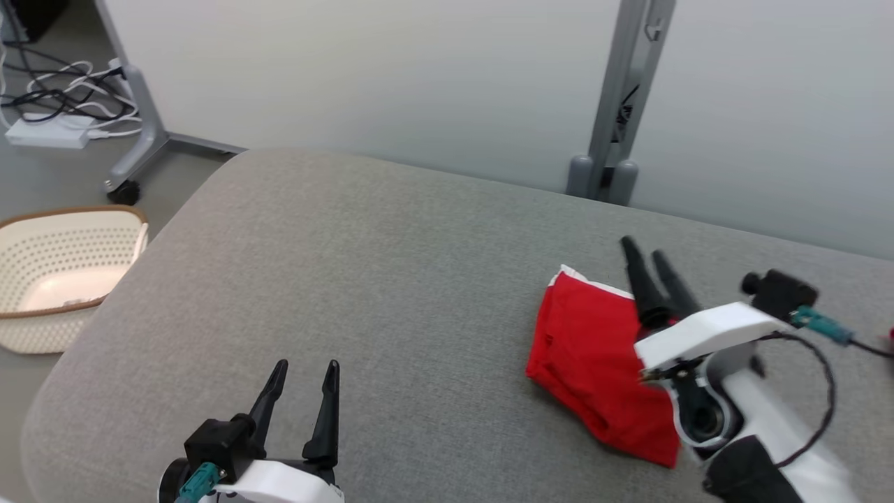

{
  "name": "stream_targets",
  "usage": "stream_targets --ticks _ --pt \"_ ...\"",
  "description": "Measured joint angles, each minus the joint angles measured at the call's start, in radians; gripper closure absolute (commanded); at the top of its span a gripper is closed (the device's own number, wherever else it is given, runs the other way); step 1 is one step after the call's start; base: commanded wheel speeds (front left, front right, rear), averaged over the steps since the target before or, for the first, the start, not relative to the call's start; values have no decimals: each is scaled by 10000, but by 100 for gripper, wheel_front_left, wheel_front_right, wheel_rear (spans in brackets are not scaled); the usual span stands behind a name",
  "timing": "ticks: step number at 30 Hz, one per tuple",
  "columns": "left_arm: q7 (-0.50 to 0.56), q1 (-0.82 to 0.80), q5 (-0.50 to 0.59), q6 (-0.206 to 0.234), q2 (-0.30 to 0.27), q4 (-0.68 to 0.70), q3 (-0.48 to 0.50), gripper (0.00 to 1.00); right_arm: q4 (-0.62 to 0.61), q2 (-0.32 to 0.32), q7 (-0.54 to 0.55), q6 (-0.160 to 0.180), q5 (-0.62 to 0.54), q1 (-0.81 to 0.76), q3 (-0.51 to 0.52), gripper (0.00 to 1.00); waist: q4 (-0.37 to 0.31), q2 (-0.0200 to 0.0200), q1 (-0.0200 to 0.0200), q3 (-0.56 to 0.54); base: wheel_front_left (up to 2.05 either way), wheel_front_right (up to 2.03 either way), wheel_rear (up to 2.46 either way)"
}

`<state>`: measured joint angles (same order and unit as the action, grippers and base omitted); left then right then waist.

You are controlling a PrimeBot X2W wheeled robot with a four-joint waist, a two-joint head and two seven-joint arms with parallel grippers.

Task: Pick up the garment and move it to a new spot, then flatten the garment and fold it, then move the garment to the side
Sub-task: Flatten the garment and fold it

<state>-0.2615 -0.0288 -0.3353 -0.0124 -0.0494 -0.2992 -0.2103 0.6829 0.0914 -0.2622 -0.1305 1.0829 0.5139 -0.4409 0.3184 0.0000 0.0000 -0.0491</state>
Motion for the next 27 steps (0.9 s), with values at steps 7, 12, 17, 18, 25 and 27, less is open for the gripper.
stream_targets --ticks 7,12,17,18,25,27 --pt "-2 -349 -98 6 4 470 59 0 -1492 754 -21 0 -3198 -844 2293 0 -604 0 0 -118 0 0 0" --pt "-2 -377 -88 65 0 719 79 0 -2905 1323 -23 0 -6205 -1632 2918 0 -927 0 0 -140 0 0 0" --pt "-2 -313 -119 134 2 871 71 0 -4125 763 -23 -2 -7891 -2993 3969 0 -1321 0 0 -138 0 0 0" --pt "0 -230 -119 138 2 869 65 0 -4312 568 -23 -2 -8211 -3426 4278 0 -1461 0 0 -123 0 0 0" --pt "0 147 -17 144 13 594 25 0 -4399 -245 -21 -2 -8560 -4648 4706 0 -1862 1 0 -90 0 0 0" --pt "0 216 -15 150 0 571 61 0 -4399 -309 -21 -2 -8537 -4675 4727 0 -1921 0 0 -73 0 0 0"
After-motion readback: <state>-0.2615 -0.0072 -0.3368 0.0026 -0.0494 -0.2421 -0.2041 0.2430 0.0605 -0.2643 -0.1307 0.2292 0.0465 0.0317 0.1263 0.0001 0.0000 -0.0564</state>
